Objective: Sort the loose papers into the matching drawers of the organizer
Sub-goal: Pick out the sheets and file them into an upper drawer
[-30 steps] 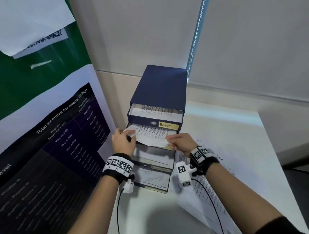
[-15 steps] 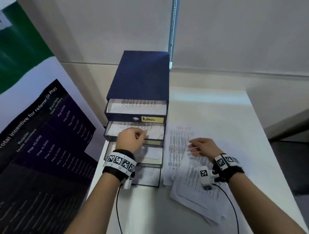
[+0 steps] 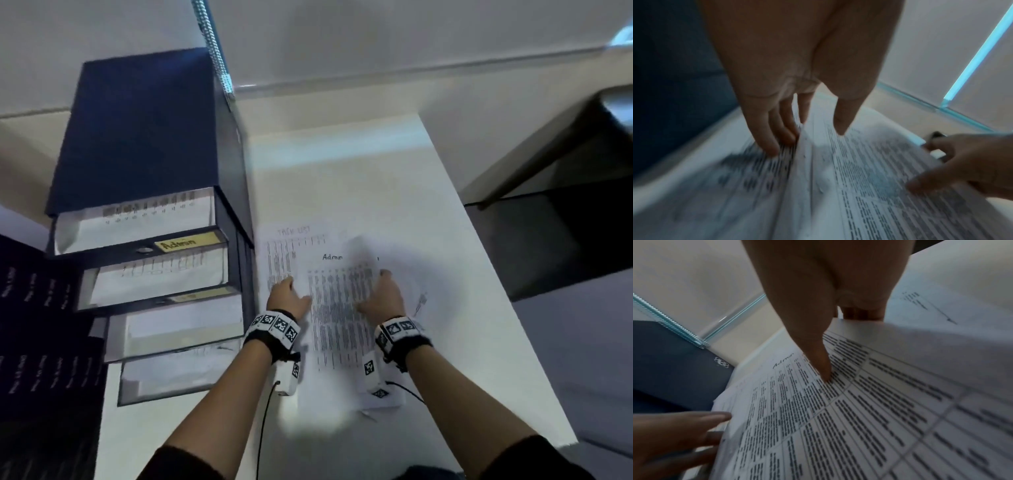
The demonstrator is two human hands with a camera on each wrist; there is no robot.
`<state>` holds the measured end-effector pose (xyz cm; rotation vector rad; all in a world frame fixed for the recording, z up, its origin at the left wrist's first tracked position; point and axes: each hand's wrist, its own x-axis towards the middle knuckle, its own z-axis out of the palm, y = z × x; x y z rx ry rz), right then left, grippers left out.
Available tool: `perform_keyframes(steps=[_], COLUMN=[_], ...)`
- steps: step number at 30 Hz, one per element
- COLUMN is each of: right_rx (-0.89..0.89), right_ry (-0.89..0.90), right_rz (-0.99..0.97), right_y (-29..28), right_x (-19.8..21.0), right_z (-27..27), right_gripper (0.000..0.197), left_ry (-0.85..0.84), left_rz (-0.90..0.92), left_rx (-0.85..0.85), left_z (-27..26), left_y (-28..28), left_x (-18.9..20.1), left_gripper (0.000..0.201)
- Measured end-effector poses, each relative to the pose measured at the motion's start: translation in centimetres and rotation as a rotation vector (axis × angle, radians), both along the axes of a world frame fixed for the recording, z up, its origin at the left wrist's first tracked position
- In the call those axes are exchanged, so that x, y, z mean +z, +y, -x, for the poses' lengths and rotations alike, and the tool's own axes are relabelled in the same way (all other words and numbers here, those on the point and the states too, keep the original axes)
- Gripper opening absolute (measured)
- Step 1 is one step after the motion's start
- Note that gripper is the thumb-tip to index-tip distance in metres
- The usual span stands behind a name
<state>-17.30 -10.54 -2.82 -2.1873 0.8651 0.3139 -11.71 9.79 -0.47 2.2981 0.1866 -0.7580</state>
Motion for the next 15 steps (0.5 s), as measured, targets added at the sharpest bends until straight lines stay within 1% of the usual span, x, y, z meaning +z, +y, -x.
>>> perform_keyframes(steps=[2, 5, 7, 9, 10, 12, 13, 15], right_rx=[0.112, 0.356, 0.505, 0.584, 0.604, 0.61, 0.569, 0.407], right_ry=[-0.13, -0.208, -0.268, -0.322, -0.335, -0.32, -0.291, -0.247], right_rz=[-0.006, 0.03, 0.062, 0.075, 0.072, 0.061, 0.03, -0.071], right_y=[0.4, 0.5, 0.1, -0.2, -0.3, -0.6, -0.8, -1.7], right_x=[-0.2, 0.1, 0.0, 0.0, 0.0, -0.1, 0.3, 0.7], right_z=[0.6, 1.6, 2.0, 2.3, 2.4, 2.6, 2.5, 2.5], right_gripper=[0.056, 0.043, 0.036, 0.028, 0.025, 0.025, 0.027, 0.034], left_ry=[-0.013, -0.045, -0.09, -0.09, -0.071, -0.025, -0.008, 0.009], left_rz=[0.044, 0.147, 0.204, 0.259, 0.278, 0.301, 0.322, 0.368], left_rx=[0.171, 0.363, 0.388, 0.365, 0.349, 0.338, 0.335, 0.331], left_z=[-0.1, -0.4, -0.6, -0.7, -0.7, -0.6, -0.7, -0.7], left_y=[-0.5, -0.6, -0.3, 0.2, 0.4, 0.6, 0.6, 0.6], left_x=[-0.9, -1.5, -2.0, -2.6, -2.7, -2.5, -2.3, -2.1], left_gripper=[0.054, 0.047, 0.043, 0.034, 0.033, 0.041, 0.048, 0.057])
